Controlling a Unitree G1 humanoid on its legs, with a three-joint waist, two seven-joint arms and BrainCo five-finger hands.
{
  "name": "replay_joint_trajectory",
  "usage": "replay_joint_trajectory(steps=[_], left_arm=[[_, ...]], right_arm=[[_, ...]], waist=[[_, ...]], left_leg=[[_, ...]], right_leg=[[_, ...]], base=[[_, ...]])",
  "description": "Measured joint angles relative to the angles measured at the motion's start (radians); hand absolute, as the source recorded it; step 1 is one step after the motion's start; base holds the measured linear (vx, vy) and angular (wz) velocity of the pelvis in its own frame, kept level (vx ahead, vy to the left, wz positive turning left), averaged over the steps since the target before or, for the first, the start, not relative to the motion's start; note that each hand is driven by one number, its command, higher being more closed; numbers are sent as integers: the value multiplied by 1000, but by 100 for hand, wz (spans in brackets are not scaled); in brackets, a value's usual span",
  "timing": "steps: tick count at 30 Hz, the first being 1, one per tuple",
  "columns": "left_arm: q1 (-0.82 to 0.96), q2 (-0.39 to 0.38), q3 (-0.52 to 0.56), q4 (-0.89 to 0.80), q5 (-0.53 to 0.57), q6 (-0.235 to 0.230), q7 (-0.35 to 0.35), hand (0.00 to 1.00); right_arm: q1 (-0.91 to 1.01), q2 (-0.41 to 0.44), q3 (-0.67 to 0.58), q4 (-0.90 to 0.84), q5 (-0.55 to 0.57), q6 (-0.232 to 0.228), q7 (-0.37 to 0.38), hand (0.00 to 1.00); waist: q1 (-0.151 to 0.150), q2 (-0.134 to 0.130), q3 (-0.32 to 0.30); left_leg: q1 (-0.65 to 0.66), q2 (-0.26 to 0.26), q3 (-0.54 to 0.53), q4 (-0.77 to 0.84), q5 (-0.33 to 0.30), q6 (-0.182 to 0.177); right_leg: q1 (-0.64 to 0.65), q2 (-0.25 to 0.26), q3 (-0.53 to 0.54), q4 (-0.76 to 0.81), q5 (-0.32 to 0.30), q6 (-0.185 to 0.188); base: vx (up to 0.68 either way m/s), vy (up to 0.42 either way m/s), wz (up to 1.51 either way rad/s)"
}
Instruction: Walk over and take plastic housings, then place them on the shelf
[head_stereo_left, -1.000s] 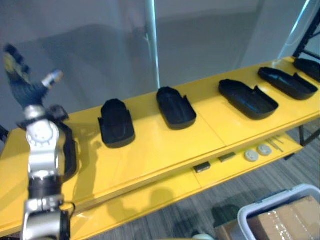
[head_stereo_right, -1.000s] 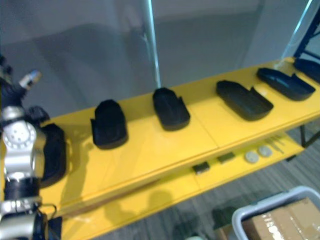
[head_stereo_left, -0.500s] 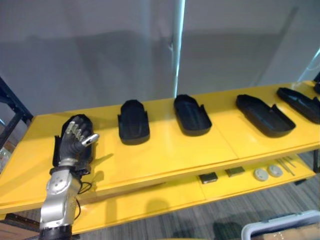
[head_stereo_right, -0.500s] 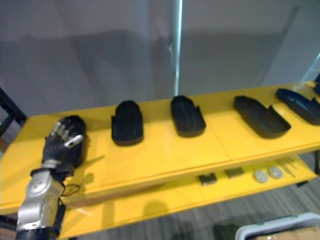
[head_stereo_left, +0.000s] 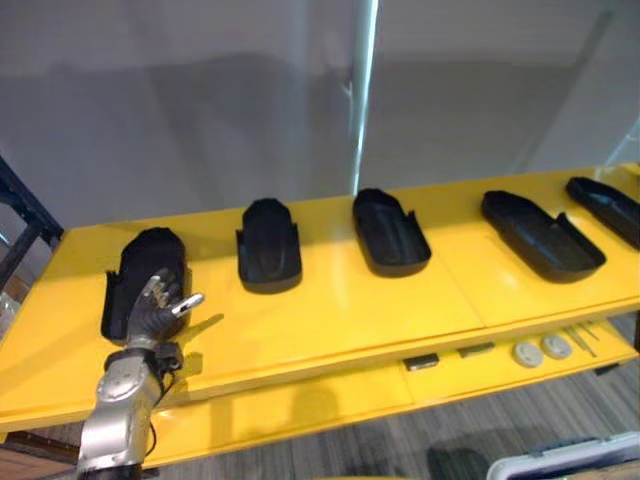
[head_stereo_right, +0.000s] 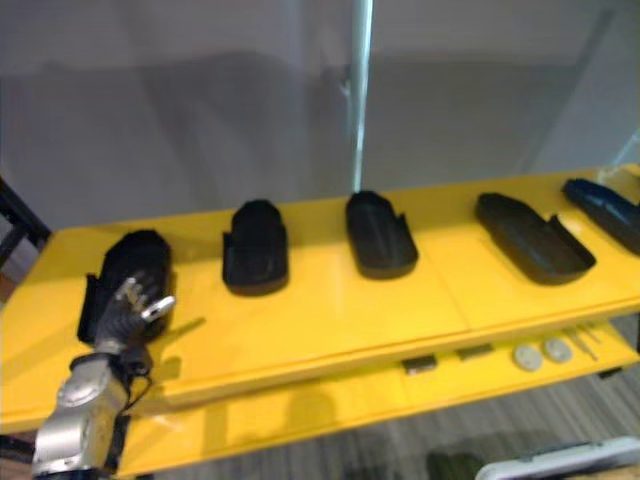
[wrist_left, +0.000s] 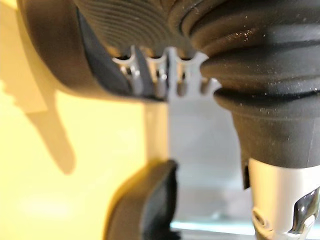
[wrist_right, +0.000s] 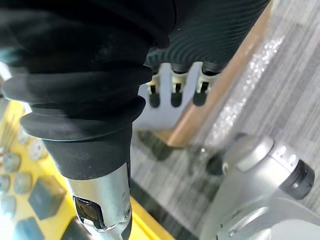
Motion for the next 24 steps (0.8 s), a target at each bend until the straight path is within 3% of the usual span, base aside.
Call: replay_joint_trajectory(steps=[17,20,24], left_arm=[[-2,15,-26,-1,41,44,29,0],[-4,16,-25,0,40,22,55,0],[-5,15,-26,-5,65,-56,69,0]], right_arm=[[-6,-7,33,-14,-1,-3,-1,0],[-8,-7,33,-21,-1,-3,-1,0],[-6,-7,33,-21,-1,-4,0,0]], waist=[[0,3,7],[-1,8,19],[0,6,29]], left_leg=[[0,0,-1,0,-1,0],[0,0,-2,0,-1,0],[-1,-1,-3,0,-1,0]], right_leg=[[-1,-1,-2,0,-3,2],[0,-1,-4,0,-2,4],[0,-1,-5,1,-2,5]], base=[[-18,-5,0],[0,0,0],[0,0,0]])
